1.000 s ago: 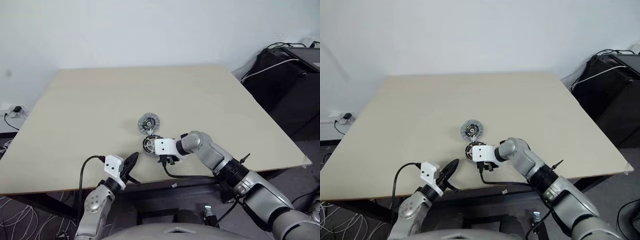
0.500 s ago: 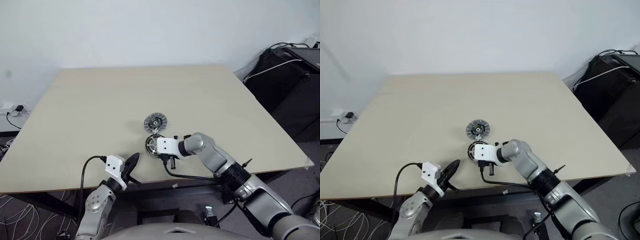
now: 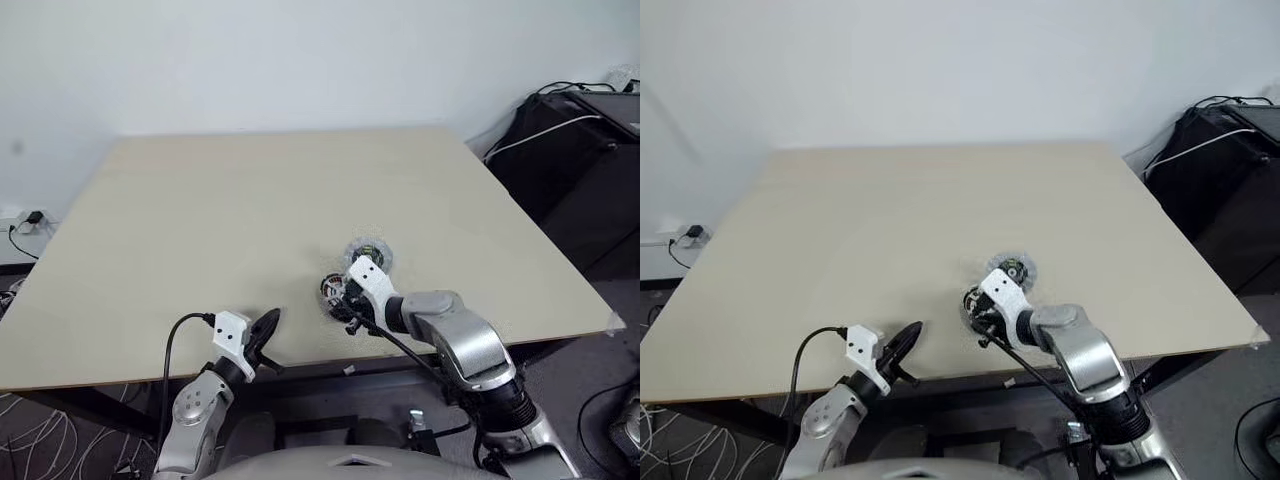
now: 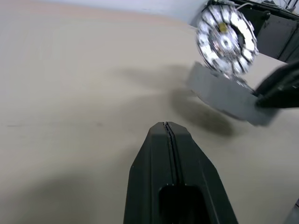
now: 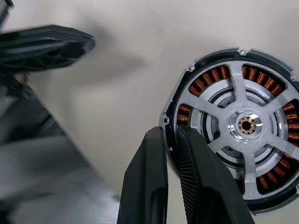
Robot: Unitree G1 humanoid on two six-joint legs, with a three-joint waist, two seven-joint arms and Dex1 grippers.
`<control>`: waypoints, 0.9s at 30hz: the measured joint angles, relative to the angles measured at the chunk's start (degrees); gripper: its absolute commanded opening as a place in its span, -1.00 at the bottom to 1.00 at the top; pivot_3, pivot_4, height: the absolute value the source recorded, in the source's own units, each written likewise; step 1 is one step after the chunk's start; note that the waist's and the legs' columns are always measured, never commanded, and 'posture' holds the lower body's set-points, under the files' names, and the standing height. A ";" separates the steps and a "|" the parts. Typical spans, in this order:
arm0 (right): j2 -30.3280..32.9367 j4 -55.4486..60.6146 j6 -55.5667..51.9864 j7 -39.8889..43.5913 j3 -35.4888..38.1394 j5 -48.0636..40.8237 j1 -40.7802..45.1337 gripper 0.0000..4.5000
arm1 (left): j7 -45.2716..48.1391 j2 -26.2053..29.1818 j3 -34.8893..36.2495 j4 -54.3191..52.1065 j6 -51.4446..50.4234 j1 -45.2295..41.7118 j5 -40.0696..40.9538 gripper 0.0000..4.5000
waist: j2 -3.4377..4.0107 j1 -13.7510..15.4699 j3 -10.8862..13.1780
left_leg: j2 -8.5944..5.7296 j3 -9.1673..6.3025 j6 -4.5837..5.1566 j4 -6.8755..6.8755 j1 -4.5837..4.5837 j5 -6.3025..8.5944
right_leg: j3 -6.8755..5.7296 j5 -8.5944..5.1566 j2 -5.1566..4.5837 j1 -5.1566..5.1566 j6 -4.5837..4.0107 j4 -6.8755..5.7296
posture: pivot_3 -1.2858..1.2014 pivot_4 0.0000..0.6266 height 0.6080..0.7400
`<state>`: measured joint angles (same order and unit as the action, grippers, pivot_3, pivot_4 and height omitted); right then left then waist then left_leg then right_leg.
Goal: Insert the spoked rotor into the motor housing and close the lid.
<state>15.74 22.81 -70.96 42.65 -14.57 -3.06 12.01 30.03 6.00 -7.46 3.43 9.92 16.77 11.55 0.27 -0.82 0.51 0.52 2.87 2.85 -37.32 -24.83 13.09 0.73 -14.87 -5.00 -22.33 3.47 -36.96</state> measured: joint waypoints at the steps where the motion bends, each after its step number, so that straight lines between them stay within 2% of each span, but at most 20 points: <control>1: -1.43 0.11 -1.81 -1.44 0.55 -0.52 0.02 -0.96 | 0.02 0.01 -0.03 0.00 -0.23 -0.07 0.00 -1.00 | 0.01 0.02 0.00 | 0.00 0.00 0.00 0.00 0.00 0.00 | -0.01 0.00 0.01 0.00 0.00 -0.01 | 0.03 -1.00 1.00; 5: -8.54 0.08 -7.24 -8.19 3.82 -1.69 0.64 -0.96 | 0.05 0.07 -0.11 0.02 -0.99 -0.15 0.00 -1.00 | 0.02 0.14 0.01 | -0.02 0.02 0.00 0.01 -0.07 0.00 | -0.01 0.00 0.06 -0.05 0.01 0.00 | 0.03 -1.00 1.00; 10: -12.84 -1.78 -8.09 -14.64 4.54 -2.02 2.70 -0.96 | 0.05 0.22 -0.10 0.02 -1.25 -0.30 0.02 -1.00 | 0.02 0.14 0.01 | -0.05 0.06 0.01 0.00 -0.13 -0.01 | 0.00 0.01 0.38 -0.10 0.02 0.03 | 0.03 -1.00 1.00; 18: -16.47 -4.61 -6.35 -18.47 4.56 -4.83 3.42 0.15 | 0.00 0.06 -0.11 0.02 -1.98 0.10 0.11 -1.00 | 0.03 -0.32 0.01 | 0.02 0.05 0.00 0.00 -0.08 -0.01 | 0.02 0.01 0.52 -0.09 0.03 -0.03 | 0.03 -1.00 1.00; 20: -17.37 -4.59 -5.54 -18.71 4.39 -6.14 4.35 0.15 | -0.02 0.00 -0.12 0.02 -2.06 0.16 0.11 -1.00 | 0.03 -0.47 0.01 | 0.02 0.05 0.00 0.00 -0.06 -0.01 | 0.02 0.02 0.53 -0.08 0.05 -0.04 | 0.03 -1.00 1.00; 24: -13.47 -3.26 0.71 -15.87 0.06 -8.36 6.06 0.15 | -0.02 -0.10 -0.13 0.02 -2.12 0.16 0.11 -1.00 | 0.02 -0.49 0.01 | 0.00 0.06 0.01 -0.02 -0.07 -0.02 | 0.01 0.02 0.52 -0.05 0.06 0.00 | 0.03 -1.00 1.00; 26: -9.18 -1.97 6.29 -13.41 -3.14 -8.31 6.36 0.15 | -0.03 -0.09 -0.10 0.02 -2.14 0.15 0.10 -1.00 | 0.01 -0.53 0.00 | -0.01 0.06 0.03 -0.04 -0.07 -0.03 | 0.02 0.02 0.53 -0.02 0.07 0.04 | 0.03 -1.00 1.00; 27: -4.22 -1.41 11.76 -10.95 -7.16 -6.99 6.79 0.15 | -0.03 -0.13 -0.19 0.02 -2.16 0.06 0.10 -1.00 | 0.02 -0.53 0.01 | -0.02 0.07 0.05 -0.08 -0.06 -0.03 | 0.02 0.01 0.53 0.01 0.07 0.07 | 0.03 -1.00 1.00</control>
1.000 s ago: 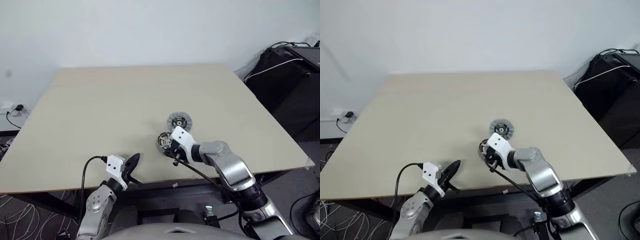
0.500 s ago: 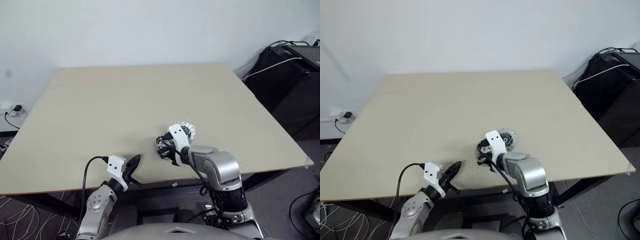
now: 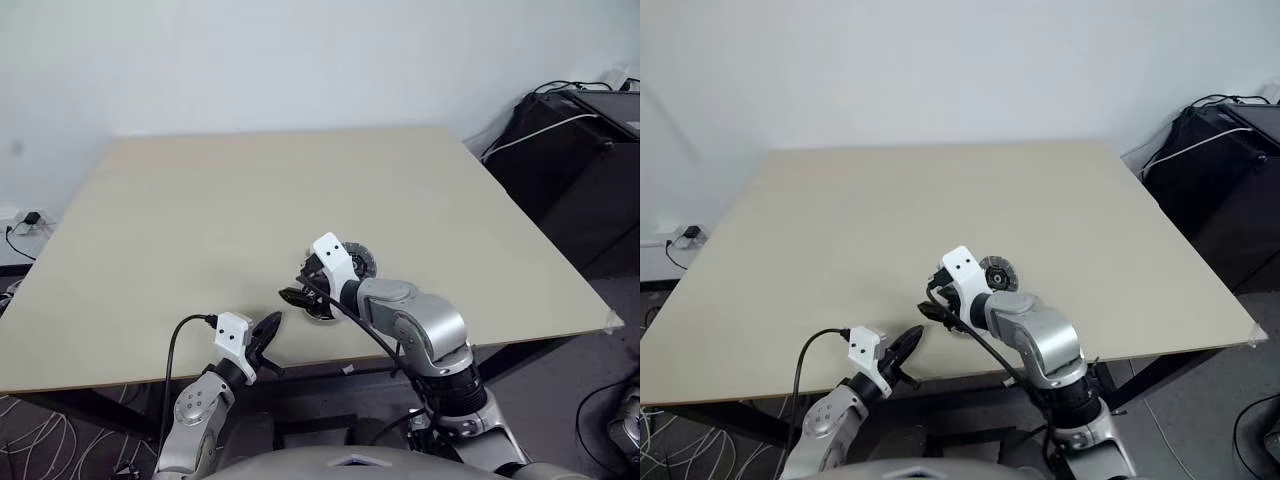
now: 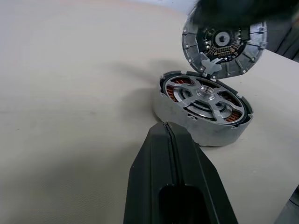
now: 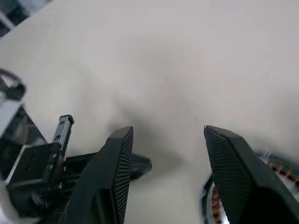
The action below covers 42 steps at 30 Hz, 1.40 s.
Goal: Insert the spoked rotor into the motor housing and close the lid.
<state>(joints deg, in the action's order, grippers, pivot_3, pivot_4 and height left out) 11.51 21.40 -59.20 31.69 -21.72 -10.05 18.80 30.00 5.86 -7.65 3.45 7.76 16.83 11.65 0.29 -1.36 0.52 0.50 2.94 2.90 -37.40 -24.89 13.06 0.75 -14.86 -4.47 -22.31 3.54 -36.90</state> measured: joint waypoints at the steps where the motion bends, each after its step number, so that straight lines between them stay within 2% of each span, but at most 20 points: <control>1: 4.82 0.36 4.56 2.38 -3.27 1.67 0.27 0.15 | 0.00 -0.05 -0.10 0.00 0.00 -0.04 0.00 -1.00 | -0.01 0.05 0.00 | -0.02 0.01 0.04 -0.01 0.01 -0.01 | -0.02 0.00 -0.02 0.05 0.00 0.04 | 0.03 -1.00 1.00; 4: 18.06 -0.83 20.29 9.32 -12.39 8.90 0.70 0.15 | -0.01 0.03 -0.15 0.01 -0.04 -0.03 0.00 -1.00 | -0.13 0.03 0.12 | -0.02 0.01 0.08 -0.06 0.14 -0.01 | -0.02 -0.02 -0.01 0.18 0.02 0.04 | 0.03 -1.00 1.00; 6: 22.86 -2.59 26.90 13.21 -15.63 11.63 0.73 0.15 | -0.01 0.04 -0.16 0.01 -0.06 -0.08 0.01 -1.00 | -0.22 0.00 0.19 | 0.02 0.00 0.07 -0.06 0.24 -0.01 | -0.02 -0.02 0.02 0.25 0.03 0.02 | 0.03 -1.00 1.00; 8: 25.06 -4.16 30.64 16.24 -17.01 13.01 0.72 0.15 | 0.01 0.04 -0.25 0.01 -0.10 -0.08 0.00 -1.00 | -0.28 -0.04 0.23 | 0.06 -0.01 0.07 -0.07 0.26 -0.01 | -0.02 -0.01 0.06 0.26 0.03 -0.01 | 0.03 -1.00 1.00; 16: 25.85 -9.44 37.23 21.03 -18.15 17.52 1.75 0.15 | 0.04 0.13 -0.24 0.04 -0.31 -0.12 0.01 -1.00 | -0.33 0.70 0.25 | 0.05 -0.04 0.06 -0.22 0.25 0.00 | -0.03 0.00 -0.02 0.35 0.03 -0.01 | 0.03 -1.00 1.00; 30: 22.76 -21.08 43.93 24.68 -18.19 23.79 5.95 0.15 | -0.01 -0.16 -0.32 0.55 -0.90 0.10 0.01 -1.00 | -0.31 0.73 0.24 | 0.07 -0.09 0.06 -0.21 0.25 0.00 | -0.03 0.00 -0.26 0.34 0.02 -0.02 | 0.03 -1.00 1.00; 33: 22.28 -22.63 45.04 25.10 -18.08 24.66 6.73 -0.11 | -0.04 -0.31 -0.34 0.57 -0.89 0.25 0.01 -1.00 | -0.30 0.74 0.22 | 0.07 -0.09 0.05 -0.21 0.27 0.00 | -0.04 0.01 -0.28 0.36 0.01 -0.04 | 0.03 -1.00 1.00; 39: 21.35 -22.93 45.29 25.74 -16.82 25.30 6.24 -0.92 | -0.14 -0.28 -0.19 0.60 -0.87 0.62 0.01 -1.00 | -0.32 0.74 0.15 | 0.07 -0.11 0.05 -0.21 0.27 0.00 | -0.04 0.02 -0.31 0.36 0.00 -0.05 | 0.03 -1.00 1.00; 42: 20.19 -22.66 44.09 25.36 -14.96 24.54 4.04 -0.95 | -0.15 -0.33 -0.24 0.70 -0.85 0.57 0.00 -1.00 | -0.34 0.61 0.13 | 0.07 -0.10 0.05 -0.21 0.29 0.01 | -0.02 0.04 -0.33 0.35 -0.02 -0.07 | 0.03 -1.00 1.00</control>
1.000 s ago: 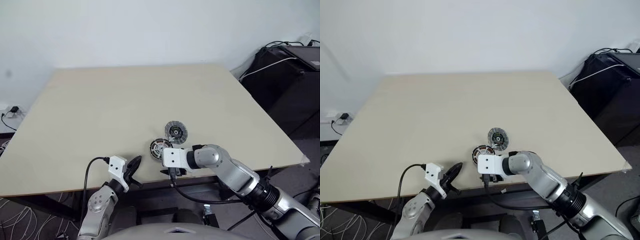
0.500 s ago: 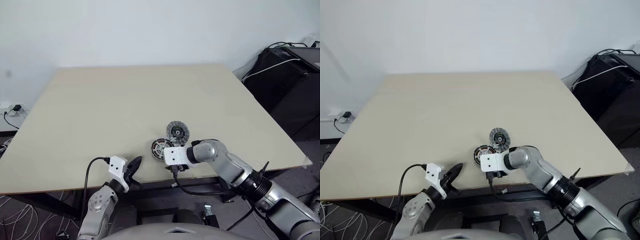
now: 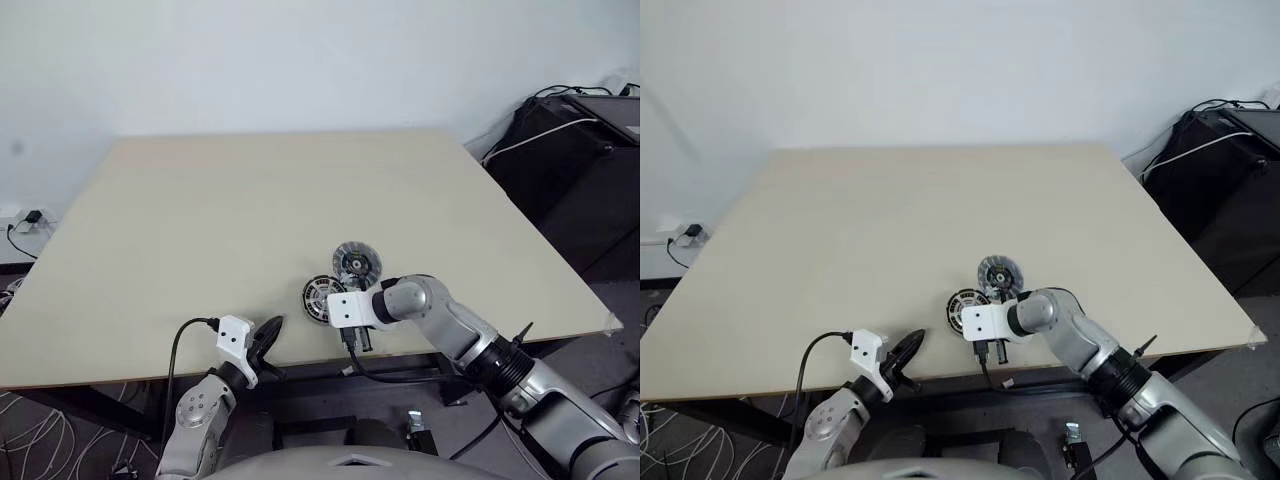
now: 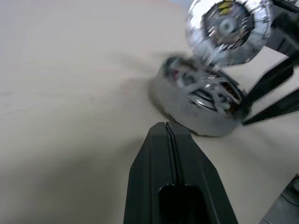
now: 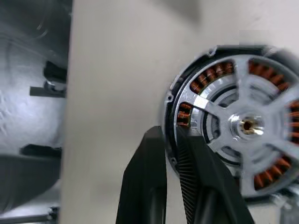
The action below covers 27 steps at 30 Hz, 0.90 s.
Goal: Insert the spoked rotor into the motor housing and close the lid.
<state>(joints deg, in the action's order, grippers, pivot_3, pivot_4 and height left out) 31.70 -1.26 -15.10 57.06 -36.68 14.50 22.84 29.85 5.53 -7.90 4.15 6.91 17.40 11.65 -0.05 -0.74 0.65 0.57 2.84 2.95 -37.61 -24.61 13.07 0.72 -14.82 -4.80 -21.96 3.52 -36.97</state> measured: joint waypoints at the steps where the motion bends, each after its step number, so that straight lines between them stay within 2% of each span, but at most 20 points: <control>1: -0.34 0.18 -0.77 -0.14 0.79 -0.49 -0.55 -0.95 | 0.01 0.00 -0.02 0.05 0.00 -0.12 0.00 -1.00 | -0.01 0.06 0.00 | 0.00 -0.01 0.00 0.00 0.00 0.00 | -0.01 0.01 -0.01 0.00 -0.01 -0.01 | 0.03 -1.00 1.00; 6: -2.22 2.96 -6.99 -1.69 4.83 -2.92 -3.85 -0.95 | 0.06 -0.05 -0.04 0.21 -0.01 -0.39 0.00 -1.00 | 0.00 0.19 0.02 | 0.00 -0.01 0.00 0.01 -0.09 0.00 | -0.02 0.01 -0.03 -0.06 -0.01 0.03 | 0.03 -1.00 1.00; 9: -6.56 6.54 -17.47 -4.48 9.45 -6.69 -6.27 -0.95 | 0.09 -0.14 -0.09 0.33 -0.01 -0.67 0.00 -1.00 | 0.02 0.15 0.04 | 0.00 -0.01 -0.01 0.05 -0.13 0.00 | 0.02 0.00 -0.05 -0.13 -0.01 0.04 | 0.03 -1.00 1.00; 16: -11.73 12.37 -34.15 -10.66 13.59 -10.60 -6.32 -0.95 | 0.12 -0.20 -0.20 0.38 -0.04 -0.59 0.00 -1.00 | 0.06 0.14 0.06 | -0.06 0.00 -0.01 0.13 -0.14 0.01 | -0.01 0.00 -0.24 -0.15 -0.01 0.04 | 0.03 -1.00 1.00; 27: -12.43 12.56 -38.64 -14.13 11.85 -12.94 -4.42 -0.95 | -0.05 -0.26 -0.50 0.37 -0.18 -0.13 0.00 -1.00 | 0.07 0.09 0.06 | -0.09 0.02 -0.01 0.18 -0.16 0.01 | -0.02 0.00 -0.22 -0.19 -0.02 0.08 | 0.03 -1.00 1.00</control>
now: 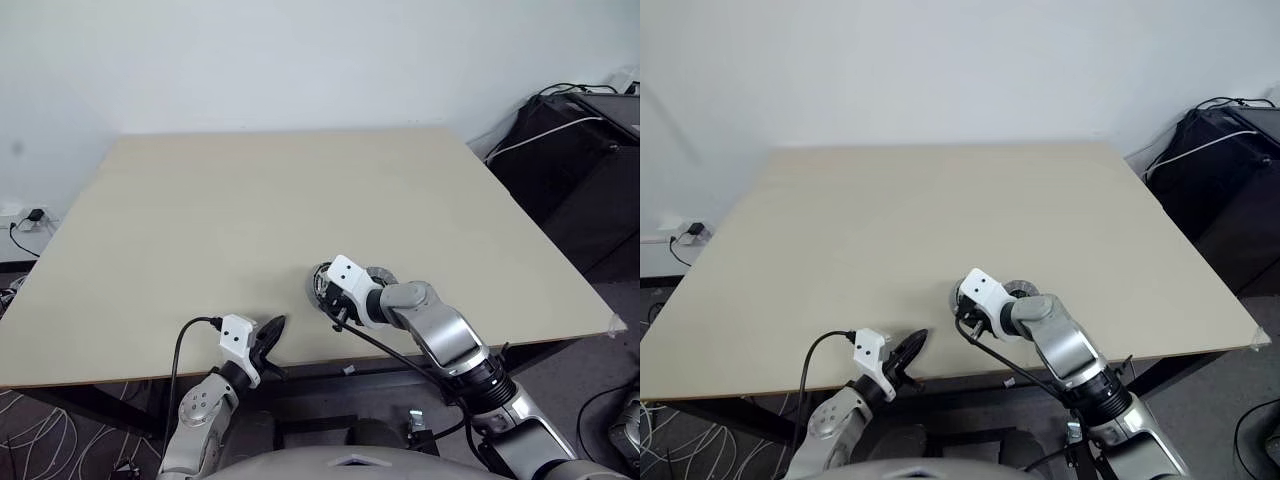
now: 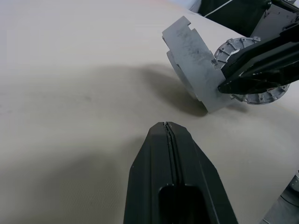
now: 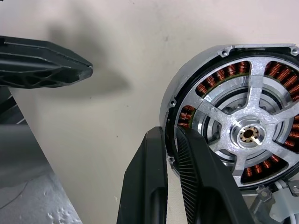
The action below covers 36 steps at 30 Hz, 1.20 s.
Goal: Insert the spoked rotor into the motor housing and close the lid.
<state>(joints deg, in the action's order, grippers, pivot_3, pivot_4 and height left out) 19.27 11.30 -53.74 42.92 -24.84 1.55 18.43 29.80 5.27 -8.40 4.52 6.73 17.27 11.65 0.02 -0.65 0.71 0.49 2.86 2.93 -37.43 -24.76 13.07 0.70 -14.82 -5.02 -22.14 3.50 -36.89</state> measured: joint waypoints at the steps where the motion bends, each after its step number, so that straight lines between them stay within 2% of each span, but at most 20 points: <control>1: -0.49 -0.77 0.10 -0.49 -0.36 -0.05 0.46 -0.95 | -0.07 0.00 0.00 0.00 -0.02 0.18 0.00 -1.00 | 0.00 -0.01 0.00 | 0.00 0.00 0.00 0.00 0.00 0.00 | 0.00 0.00 0.00 0.00 0.00 -0.01 | 0.03 -1.00 1.00; 8: -4.21 -7.76 2.22 -3.61 -1.61 -0.09 2.57 -0.95 | -0.41 -0.41 -0.19 0.00 -0.08 0.29 0.00 -1.00 | 0.00 -0.03 0.00 | -0.01 0.01 0.00 0.01 0.00 0.00 | -0.01 0.00 0.03 0.00 0.00 -0.01 | 0.03 -1.00 1.00; 18: -9.11 -11.33 3.29 -6.53 -1.42 -2.04 3.31 0.44 | -0.48 -0.52 -0.57 0.00 -0.15 0.39 0.00 -1.00 | 0.02 -0.17 0.01 | 0.00 0.01 0.00 0.01 0.02 0.00 | 0.00 0.00 0.07 0.00 0.01 -0.05 | 0.03 -1.00 1.00; 24: -11.95 -2.61 1.14 -6.50 2.24 -8.16 2.48 0.44 | -0.48 -0.46 -0.70 -0.01 -0.26 0.49 0.01 -1.00 | 0.04 -0.15 0.02 | 0.01 0.01 0.00 0.07 -0.05 0.00 | 0.01 0.00 0.10 -0.10 0.01 -0.03 | 0.03 -1.00 1.00; 27: -16.87 4.59 -1.45 -7.99 8.10 -13.96 2.29 0.17 | -0.44 -0.44 -0.79 -0.01 -0.34 0.50 0.02 -1.00 | 0.04 -0.11 0.02 | 0.02 0.00 0.00 0.11 -0.07 0.00 | 0.01 0.00 0.12 -0.13 0.02 -0.04 | 0.03 -1.00 1.00; 30: -20.14 9.32 -1.17 -12.05 12.83 -16.29 2.87 -0.24 | -0.38 -0.43 -0.97 -0.01 -0.37 0.48 0.02 -1.00 | 0.03 -0.02 0.01 | 0.01 0.01 -0.01 0.14 -0.07 0.00 | -0.01 0.01 0.09 -0.13 0.03 -0.03 | 0.03 -1.00 1.00; 32: -16.33 11.08 3.47 -15.52 13.00 -13.03 3.16 -0.54 | -0.22 -0.42 -1.05 -0.01 -0.33 0.49 0.04 -1.00 | -0.01 0.15 -0.01 | -0.11 0.07 -0.01 0.14 -0.07 0.00 | -0.04 0.00 -0.03 -0.11 0.02 -0.01 | 0.03 -1.00 1.00; 35: -6.67 10.36 13.55 -19.92 12.83 -4.52 0.81 -0.96 | 0.31 -0.07 -1.07 -0.03 0.21 0.53 0.06 -1.00 | -0.01 0.10 -0.01 | -0.27 0.19 0.02 0.14 -0.08 0.00 | 0.00 0.00 -0.22 -0.12 0.02 0.03 | 0.03 -1.00 1.00; 36: -4.28 9.24 16.39 -21.61 14.25 -2.52 -0.77 -0.99 | 0.39 0.22 -1.06 -0.03 0.40 0.59 0.06 -1.00 | -0.01 0.01 0.00 | -0.26 0.20 0.03 0.15 -0.09 -0.01 | 0.03 0.00 -0.20 -0.13 0.03 0.05 | 0.03 -1.00 1.00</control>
<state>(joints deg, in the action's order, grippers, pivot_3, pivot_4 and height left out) 14.98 20.54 -37.35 21.32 -10.58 -0.97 17.66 30.19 5.49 -9.46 4.49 7.13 17.86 11.71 0.02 -0.64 0.71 0.23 3.06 2.97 -37.28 -24.85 13.07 0.74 -14.82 -5.22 -22.28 3.53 -36.84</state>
